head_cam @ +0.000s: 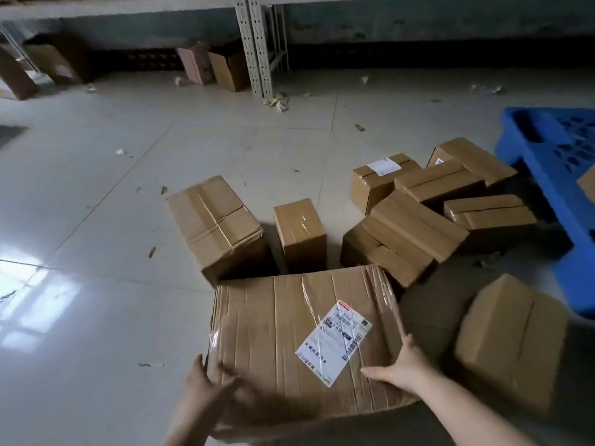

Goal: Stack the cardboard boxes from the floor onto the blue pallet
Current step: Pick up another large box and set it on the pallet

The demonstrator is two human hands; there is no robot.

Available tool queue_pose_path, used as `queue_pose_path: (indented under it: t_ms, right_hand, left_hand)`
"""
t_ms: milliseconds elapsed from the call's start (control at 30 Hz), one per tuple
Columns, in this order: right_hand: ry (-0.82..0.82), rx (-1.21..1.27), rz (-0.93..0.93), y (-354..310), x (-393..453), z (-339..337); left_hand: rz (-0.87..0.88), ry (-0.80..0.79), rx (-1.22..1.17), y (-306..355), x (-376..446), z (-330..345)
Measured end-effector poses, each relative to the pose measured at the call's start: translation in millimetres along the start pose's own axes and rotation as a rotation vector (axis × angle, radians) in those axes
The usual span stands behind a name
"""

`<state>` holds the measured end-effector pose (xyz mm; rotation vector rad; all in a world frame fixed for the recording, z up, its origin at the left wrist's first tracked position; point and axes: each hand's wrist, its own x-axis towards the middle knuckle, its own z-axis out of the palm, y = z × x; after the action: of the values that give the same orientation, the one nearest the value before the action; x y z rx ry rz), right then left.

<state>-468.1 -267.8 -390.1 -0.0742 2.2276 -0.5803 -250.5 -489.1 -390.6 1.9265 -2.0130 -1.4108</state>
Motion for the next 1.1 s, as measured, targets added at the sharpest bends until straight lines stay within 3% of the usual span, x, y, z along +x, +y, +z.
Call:
queue_pose_path:
  t_ms: [133,367,567,767,1100]
  right_hand:
    - [0.064,0.203,0.064,15.8,9.4,13.8]
    - [0.016,0.388,0.009,8.6,-19.5,-3.8]
    - [0.018,0.352,-0.213,-44.3,-87.1,-105.5]
    - [0.256,0.373,-0.422,-82.1,-205.4,-253.8]
    - [0.608,0.616,-0.589,-13.6,-333.8,-424.4]
  left_hand:
    - [-0.245,-0.046,-0.095,-16.8,15.6,17.3]
    - [-0.176,0.067,-0.144,23.5,-36.6,-18.3]
    - [0.052,0.155,-0.207,104.0,-114.6,-73.6]
    - [0.318,0.117,-0.368,219.0,-188.6,-116.2]
    - [0.666,-0.076,-0.346,364.0,-318.5,-86.4]
